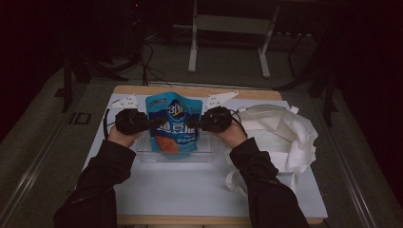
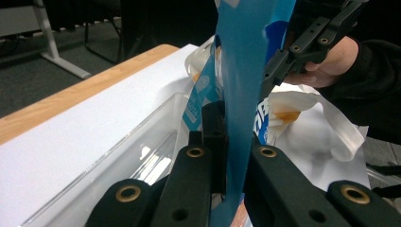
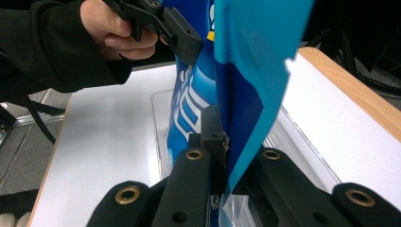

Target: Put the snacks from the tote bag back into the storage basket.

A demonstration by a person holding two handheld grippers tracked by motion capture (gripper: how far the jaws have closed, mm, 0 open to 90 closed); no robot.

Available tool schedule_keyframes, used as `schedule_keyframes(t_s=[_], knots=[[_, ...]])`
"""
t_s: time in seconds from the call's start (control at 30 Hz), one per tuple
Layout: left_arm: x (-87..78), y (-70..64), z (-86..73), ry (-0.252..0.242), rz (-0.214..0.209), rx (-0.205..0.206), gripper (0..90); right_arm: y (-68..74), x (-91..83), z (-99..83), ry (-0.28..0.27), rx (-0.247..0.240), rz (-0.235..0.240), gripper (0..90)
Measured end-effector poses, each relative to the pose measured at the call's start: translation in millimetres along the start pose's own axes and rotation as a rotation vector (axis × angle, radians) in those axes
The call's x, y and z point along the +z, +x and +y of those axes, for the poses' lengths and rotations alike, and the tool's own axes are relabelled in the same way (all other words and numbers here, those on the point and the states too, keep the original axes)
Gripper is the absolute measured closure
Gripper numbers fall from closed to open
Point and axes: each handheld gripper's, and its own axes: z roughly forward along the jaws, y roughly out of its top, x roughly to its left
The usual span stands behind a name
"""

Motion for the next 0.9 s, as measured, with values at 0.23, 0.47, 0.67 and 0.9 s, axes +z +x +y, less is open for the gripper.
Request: schedule_keyframes(t_s=[0.23,0.47,0.67,0.9], knots=[[1.8,1.4,-12.6,0.011,-0.011,0.006,89.7,1.3,5.5,-9.5,0.015,-0.008,-0.003,88.4],[0.4,-0.8,-19.8,-0.023,-0.037,0.002,89.7,3.5,4.8,-16.6,-0.005,0.0,0.01,88.3],[-0.4,-4.5,-20.4,-0.024,-0.009,0.011,89.6,5.4,4.6,-17.4,-0.01,-0.003,0.002,87.9],[-0.3,-6.3,-15.5,0.013,0.017,0.038,88.7,3.2,4.0,-16.8,-0.007,0.011,-0.007,85.1]])
